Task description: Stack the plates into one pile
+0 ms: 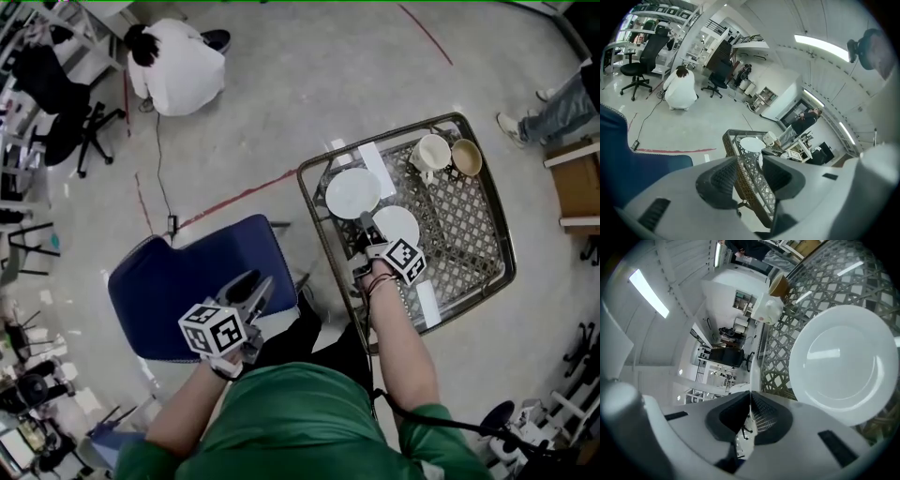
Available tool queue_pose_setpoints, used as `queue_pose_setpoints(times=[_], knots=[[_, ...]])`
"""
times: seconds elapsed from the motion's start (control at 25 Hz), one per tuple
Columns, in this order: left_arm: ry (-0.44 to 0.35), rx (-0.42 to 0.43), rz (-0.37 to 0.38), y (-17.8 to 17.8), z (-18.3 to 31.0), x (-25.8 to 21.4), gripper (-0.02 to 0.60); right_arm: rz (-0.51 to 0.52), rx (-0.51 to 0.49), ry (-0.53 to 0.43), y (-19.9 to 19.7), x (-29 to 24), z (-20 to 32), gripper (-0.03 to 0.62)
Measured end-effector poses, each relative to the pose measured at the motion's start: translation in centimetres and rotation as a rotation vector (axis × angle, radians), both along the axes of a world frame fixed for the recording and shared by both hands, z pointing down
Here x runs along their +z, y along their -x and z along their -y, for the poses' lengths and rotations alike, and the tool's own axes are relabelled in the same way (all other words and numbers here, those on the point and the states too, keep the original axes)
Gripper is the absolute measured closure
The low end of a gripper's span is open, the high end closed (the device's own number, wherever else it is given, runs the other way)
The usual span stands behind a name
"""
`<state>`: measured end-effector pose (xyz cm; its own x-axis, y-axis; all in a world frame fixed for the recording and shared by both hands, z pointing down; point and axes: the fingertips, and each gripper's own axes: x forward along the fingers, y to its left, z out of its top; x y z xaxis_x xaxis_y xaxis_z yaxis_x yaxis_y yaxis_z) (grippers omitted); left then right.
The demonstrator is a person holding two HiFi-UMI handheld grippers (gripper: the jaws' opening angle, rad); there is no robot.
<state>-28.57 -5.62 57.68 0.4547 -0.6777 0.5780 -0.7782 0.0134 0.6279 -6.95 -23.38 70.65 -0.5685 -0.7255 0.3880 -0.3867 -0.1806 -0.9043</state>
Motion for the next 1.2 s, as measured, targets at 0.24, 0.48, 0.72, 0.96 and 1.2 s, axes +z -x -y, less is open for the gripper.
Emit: queue_pose_setpoints(times=[0.24,0.48,0.72,0.96,1.2], knots=[[-0.016,0.023,0.0,-2.0,-0.6,-0.5,0.402,0.052,-0.013,-0.041,-1.7,-2.2,-1.6,0.563],[-0.022,0.049,-0.007,-4.4,-1.4,-0.8,0.403,0.075,0.0,-0.067,-4.3,-4.4,-3.1,0.563],[-0.035,0.062,-0.009,-7.3,-1.6,-1.0,0.403,0.106,0.017,-0.088,-8.4,-5.4,-4.9,0.563],[-0.033,0.077,-0.012,-10.0,-1.7,-1.2,0.403,0.106,0.028,-0.061,-11.9,-4.2,-6.4,0.563],[-0.011,0.074,-0.012,-11.4,-2.3,-0.4,0.403,0.122,0.039,-0.028,-13.3,-2.2,-7.5,0.563]])
